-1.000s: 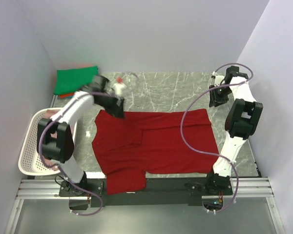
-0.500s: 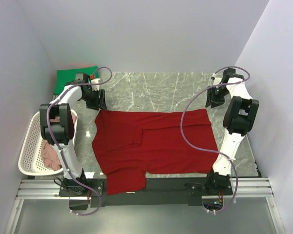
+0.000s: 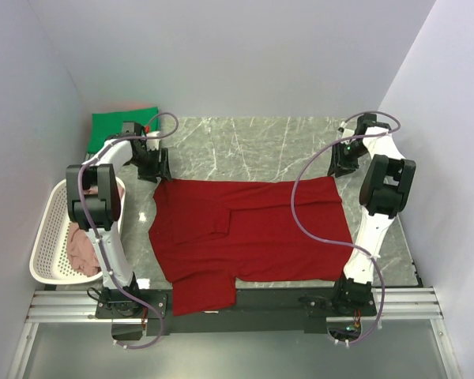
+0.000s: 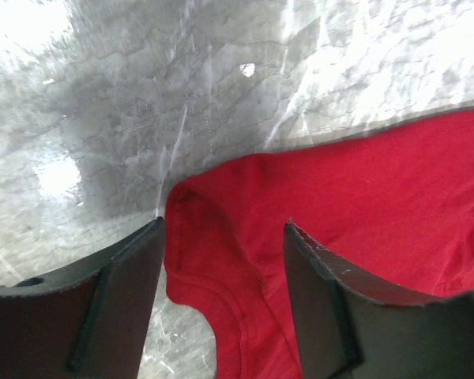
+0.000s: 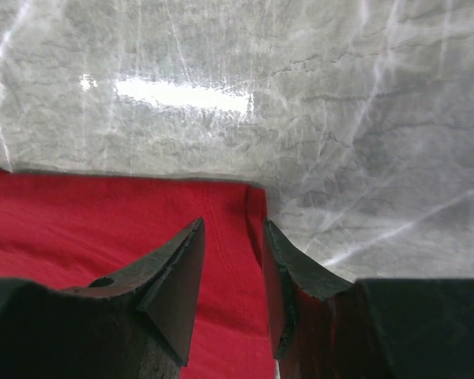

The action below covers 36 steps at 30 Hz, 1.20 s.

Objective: Fold and stack the t-shirts
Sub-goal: Fold the tshirt

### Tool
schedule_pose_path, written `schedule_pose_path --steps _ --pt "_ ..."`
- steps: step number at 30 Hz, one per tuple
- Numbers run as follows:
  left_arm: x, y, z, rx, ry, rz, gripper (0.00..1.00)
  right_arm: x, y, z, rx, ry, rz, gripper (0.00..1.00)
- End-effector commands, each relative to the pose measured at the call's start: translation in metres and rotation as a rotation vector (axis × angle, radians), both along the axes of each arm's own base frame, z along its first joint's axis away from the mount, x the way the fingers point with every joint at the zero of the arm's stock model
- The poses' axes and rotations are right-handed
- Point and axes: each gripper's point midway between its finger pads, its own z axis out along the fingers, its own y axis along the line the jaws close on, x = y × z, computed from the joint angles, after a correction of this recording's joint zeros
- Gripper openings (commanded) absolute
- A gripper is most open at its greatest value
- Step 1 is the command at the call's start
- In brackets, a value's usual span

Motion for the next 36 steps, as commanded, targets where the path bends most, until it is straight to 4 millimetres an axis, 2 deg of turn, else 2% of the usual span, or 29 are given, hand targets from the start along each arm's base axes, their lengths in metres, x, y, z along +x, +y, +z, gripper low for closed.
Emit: schedule_pose_path --steps 1,6,10,13,24,27,30,33,36 --pt "0.012 -0.002 0.004 -0.022 -0.028 0.006 0.67 -0.004 0.008 -0.008 0.030 0.035 -0.003 0.42" --pt "0.013 -0.004 0.002 -0.037 -0.021 0.001 0.68 -0.005 0.008 -0.013 0.029 0.052 -0.007 0.42" --pt "0.011 -0.008 0.000 -0.058 -0.013 -0.007 0.66 -0.007 0.010 -0.011 0.038 0.052 -0.002 0.37" --pt "0.011 -0.011 0.001 -0.075 -0.019 -0.014 0.65 -0.008 0.010 -0.008 0.038 0.053 0.000 0.24" --pt "0.015 -0.017 0.007 -0.121 -0.027 0.011 0.53 -0.008 0.010 0.000 0.033 0.040 0.013 0.07" --pt "0.017 -0.018 0.005 -0.126 -0.027 0.013 0.45 -0.008 0.009 0.001 0.032 0.036 0.013 0.00" --pt "0.019 -0.017 0.003 -0.123 -0.026 0.020 0.28 -0.006 0.008 0.005 0.025 0.023 0.016 0.00" --pt "0.020 -0.007 -0.002 -0.067 -0.023 0.046 0.01 -0.008 0.004 0.006 0.000 0.011 0.014 0.00" --pt "0.023 0.005 0.000 -0.035 -0.046 0.077 0.01 -0.007 -0.007 0.009 -0.045 -0.012 -0.002 0.00"
